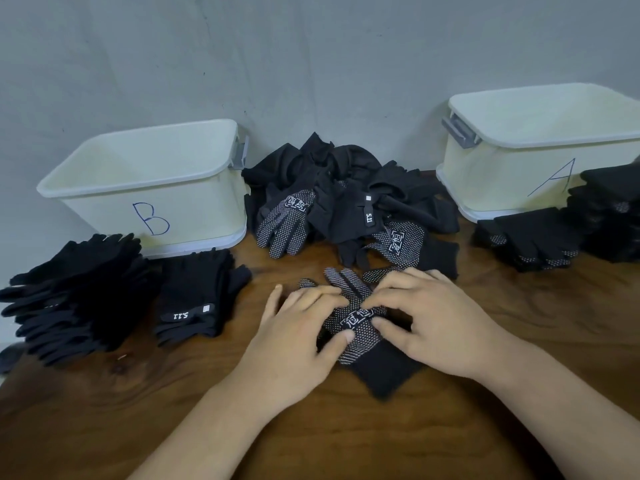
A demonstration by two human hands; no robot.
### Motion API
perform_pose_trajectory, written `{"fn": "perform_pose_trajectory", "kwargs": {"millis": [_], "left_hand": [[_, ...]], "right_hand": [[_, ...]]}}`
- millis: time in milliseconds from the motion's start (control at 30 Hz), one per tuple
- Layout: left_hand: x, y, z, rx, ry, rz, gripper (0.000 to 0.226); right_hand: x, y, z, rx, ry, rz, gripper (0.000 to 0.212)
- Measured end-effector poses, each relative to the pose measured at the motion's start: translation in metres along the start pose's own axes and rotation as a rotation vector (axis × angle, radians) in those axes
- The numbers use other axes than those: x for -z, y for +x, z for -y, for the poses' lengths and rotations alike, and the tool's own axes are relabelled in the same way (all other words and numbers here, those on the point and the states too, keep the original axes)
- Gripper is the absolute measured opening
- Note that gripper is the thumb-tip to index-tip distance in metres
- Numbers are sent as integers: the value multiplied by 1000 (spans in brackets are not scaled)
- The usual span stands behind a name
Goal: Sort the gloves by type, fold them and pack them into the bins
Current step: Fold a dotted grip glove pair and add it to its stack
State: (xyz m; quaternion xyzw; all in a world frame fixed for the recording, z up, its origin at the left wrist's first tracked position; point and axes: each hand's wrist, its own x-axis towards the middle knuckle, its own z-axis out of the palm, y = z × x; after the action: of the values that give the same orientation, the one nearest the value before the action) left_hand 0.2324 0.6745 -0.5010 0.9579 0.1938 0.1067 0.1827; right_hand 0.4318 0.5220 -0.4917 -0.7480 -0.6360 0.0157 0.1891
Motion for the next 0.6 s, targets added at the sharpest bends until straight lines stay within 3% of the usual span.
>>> {"fn": "perform_pose_trajectory", "kwargs": {"millis": [200, 400, 600], "left_hand": [[11, 2, -3, -19, -190, -81, 37], [11, -4, -5, -48, 135, 344, 100], [22, 0, 5, -86, 110, 455, 109]], "right_hand": [[1, 0, 1, 19, 70, 51, 41], [7, -4, -9, 65, 49, 212, 66], [16, -5, -19, 45, 100, 370, 74]]}}
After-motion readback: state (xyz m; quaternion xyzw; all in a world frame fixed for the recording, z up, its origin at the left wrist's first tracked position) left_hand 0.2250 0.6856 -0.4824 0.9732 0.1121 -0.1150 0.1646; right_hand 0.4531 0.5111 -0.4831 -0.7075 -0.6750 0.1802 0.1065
